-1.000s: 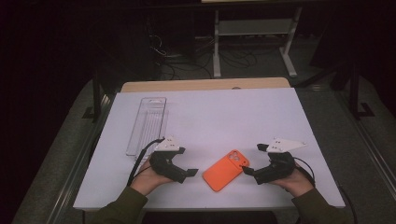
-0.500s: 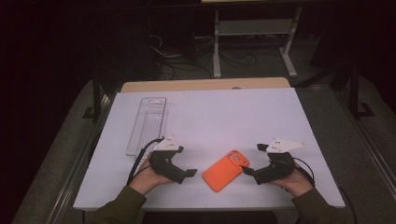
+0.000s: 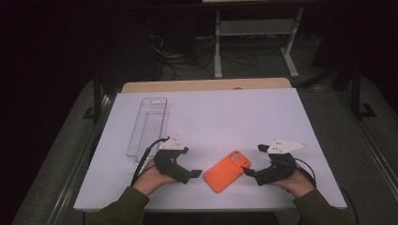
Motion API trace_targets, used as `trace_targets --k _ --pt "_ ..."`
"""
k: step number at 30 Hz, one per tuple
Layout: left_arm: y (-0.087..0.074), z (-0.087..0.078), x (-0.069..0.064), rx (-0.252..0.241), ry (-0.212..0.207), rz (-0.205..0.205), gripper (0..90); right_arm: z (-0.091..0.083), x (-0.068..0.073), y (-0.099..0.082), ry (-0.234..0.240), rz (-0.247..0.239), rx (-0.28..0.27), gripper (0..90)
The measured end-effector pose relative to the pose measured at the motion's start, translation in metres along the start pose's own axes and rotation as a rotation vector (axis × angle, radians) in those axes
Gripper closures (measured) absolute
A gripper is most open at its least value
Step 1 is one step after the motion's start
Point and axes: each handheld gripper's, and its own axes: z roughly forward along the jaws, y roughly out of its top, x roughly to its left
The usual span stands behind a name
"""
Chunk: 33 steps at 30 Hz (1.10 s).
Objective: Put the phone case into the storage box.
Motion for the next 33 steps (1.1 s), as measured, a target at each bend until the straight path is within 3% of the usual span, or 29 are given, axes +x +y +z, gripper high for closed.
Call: trace_targets --k 7,20,28,33 --pt "0.006 0.005 -0.003 -0.003 0.014 0.012 0.0 -0.001 -0.001 0.0 -0.002 -0.002 -0.004 0.0" --pt "0.021 0.017 -0.009 -0.021 0.019 -0.03 0.0 -0.001 -0.001 0.0 -0.007 0.0 -0.014 0.0" --pt "0.026 0.026 -0.013 -0.006 0.018 -0.017 0.0 -0.001 -0.002 0.0 -0.01 0.0 -0.019 0.0" --pt "0.027 0.032 -0.016 0.006 0.027 -0.032 0.0 0.0 -0.002 0.0 -0.011 0.0 -0.019 0.0"
